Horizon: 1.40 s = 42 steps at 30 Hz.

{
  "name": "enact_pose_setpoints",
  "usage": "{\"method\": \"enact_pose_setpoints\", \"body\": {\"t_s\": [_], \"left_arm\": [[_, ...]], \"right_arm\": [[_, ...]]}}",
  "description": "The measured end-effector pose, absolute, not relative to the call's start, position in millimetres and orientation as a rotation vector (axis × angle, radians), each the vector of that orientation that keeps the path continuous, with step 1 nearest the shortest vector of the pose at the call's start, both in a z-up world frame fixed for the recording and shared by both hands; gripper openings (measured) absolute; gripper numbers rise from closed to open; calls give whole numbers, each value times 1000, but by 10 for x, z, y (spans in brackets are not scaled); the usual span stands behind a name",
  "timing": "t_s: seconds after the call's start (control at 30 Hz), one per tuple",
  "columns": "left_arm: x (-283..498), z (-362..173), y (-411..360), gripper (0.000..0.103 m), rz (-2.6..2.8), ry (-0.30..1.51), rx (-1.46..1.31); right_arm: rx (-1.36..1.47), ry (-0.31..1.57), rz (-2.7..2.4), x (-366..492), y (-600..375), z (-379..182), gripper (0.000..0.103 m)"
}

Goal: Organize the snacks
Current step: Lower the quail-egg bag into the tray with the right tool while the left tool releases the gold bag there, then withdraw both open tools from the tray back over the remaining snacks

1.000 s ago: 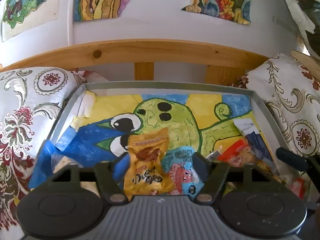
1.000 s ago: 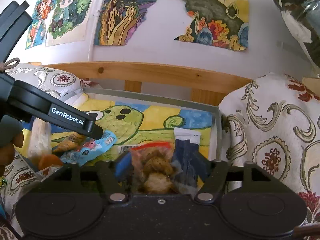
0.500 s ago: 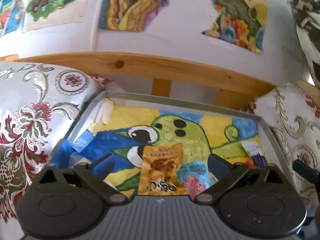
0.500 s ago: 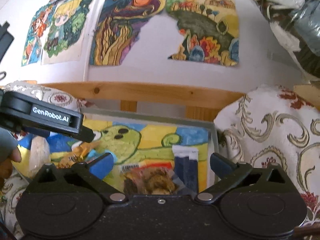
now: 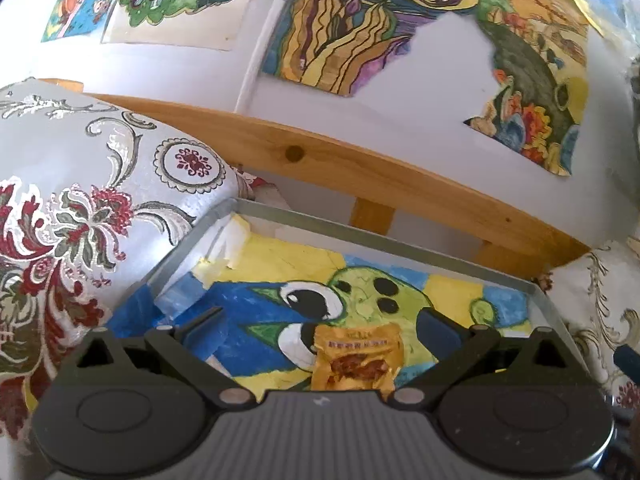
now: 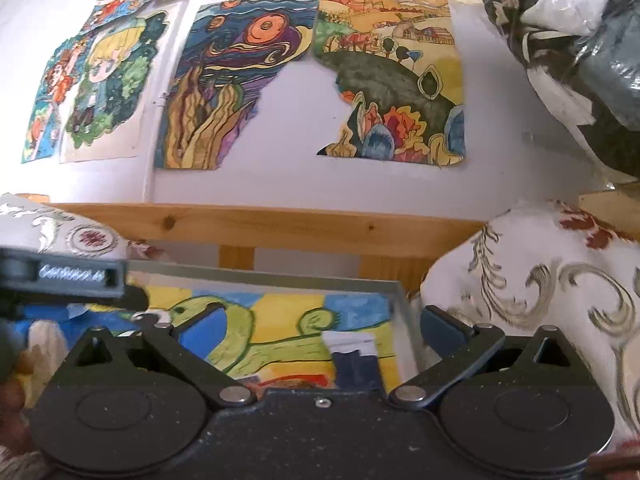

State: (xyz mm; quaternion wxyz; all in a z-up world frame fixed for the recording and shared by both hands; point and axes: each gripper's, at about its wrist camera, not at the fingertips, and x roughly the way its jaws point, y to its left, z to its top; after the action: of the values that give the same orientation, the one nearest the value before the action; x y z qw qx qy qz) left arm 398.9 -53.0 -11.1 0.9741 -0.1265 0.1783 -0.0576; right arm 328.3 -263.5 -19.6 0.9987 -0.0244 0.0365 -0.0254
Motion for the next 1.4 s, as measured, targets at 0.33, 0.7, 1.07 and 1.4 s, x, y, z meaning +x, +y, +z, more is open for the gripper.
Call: {"method": "enact_pose_setpoints", "body": {"t_s": [0.33,0.7,1.07,1.4], "left_arm": [[4110,-60,-619,102,-128,342,-244],[3694,148,-360,102,-71,303,-245],[2846,366,-92,102,-56,274,-194],[2129,353,94,103,-4,306,-182]], "right_arm": [[-13,77,-110,3593,-2739,-134,102],[-45,109,-94,3205,-2613,35,102],[-53,97,-53,2501,-2385,391,102],[-47,115,8,1831,-2223,506,102]]}}
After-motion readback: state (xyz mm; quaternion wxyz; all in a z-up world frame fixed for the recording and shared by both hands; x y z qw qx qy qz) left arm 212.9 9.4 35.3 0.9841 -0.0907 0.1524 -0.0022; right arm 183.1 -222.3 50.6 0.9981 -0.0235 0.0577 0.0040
